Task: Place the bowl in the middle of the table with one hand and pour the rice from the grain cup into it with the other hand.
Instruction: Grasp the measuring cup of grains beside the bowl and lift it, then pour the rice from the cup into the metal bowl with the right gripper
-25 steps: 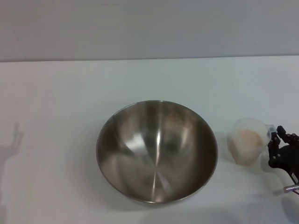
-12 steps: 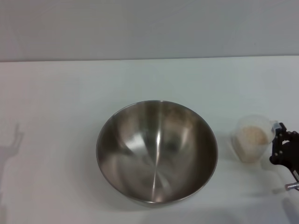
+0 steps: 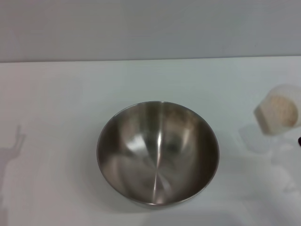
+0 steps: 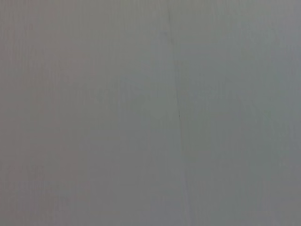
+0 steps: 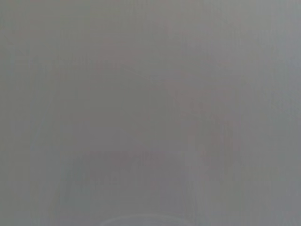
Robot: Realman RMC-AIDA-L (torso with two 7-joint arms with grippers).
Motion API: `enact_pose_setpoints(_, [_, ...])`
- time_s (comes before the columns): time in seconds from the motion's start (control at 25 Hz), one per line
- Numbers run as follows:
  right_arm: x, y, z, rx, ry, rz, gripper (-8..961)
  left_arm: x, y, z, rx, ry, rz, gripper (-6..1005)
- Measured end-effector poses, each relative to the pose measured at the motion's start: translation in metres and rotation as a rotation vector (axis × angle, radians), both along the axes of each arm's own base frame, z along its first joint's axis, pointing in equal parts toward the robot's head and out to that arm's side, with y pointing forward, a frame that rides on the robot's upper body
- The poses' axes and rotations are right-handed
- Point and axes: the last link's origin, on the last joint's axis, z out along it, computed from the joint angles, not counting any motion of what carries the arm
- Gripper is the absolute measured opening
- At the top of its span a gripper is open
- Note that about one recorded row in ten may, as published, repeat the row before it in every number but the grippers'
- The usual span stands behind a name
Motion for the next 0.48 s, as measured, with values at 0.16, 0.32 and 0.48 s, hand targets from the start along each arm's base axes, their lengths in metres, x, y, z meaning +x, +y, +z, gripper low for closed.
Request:
enact_pose_setpoints(0.16, [-0.015,0.015,0.008,0.050,-0.044,0.091,1,0.000,0.000,-0.001,-0.005,0.000,0.001,860])
enact_pose_setpoints(0.32, [-0.035,0.036,0.001,0.081,-0.188,0.148,1,0.000,0.000,-0.002,-0.009,0.001,0.003,860])
enact_pose_setpoints(0.48, [-0.057,0.052,-0.016,0.066,-0.318,0.207,1,0.000,0.000,-0.002,-0.010,0.002,0.004,860])
